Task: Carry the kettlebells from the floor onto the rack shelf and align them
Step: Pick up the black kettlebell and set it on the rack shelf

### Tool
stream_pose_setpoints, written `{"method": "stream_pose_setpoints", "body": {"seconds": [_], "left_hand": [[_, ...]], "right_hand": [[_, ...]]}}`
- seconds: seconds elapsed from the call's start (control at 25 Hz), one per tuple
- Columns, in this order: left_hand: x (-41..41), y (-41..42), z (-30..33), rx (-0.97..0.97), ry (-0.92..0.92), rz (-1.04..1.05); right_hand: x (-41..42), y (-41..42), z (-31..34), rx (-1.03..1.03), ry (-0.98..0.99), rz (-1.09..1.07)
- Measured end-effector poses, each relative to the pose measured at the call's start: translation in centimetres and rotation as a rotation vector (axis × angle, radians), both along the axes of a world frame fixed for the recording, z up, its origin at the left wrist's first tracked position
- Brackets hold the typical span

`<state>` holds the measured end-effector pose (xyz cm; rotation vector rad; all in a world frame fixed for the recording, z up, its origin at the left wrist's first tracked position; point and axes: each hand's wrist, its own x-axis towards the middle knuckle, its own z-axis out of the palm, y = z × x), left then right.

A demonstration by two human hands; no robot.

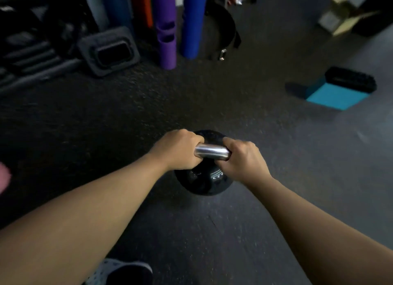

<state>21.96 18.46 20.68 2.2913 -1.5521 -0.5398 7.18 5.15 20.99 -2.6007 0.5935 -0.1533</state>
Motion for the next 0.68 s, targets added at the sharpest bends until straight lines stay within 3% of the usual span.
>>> {"method": "stream_pose_setpoints", "body": {"seconds": [0.28, 0.68], "left_hand": [[19.8, 13.0, 6.3, -0.132, -0.274, 0.224], [45.5, 28.6, 11.4, -0.09, -0.506, 0.61]], "right_hand": [[24.4, 8.9, 6.4, -0.003, -0.024, 0.294], [57.3, 22.1, 10.5, -0.062, -0.169, 0.675]]}}
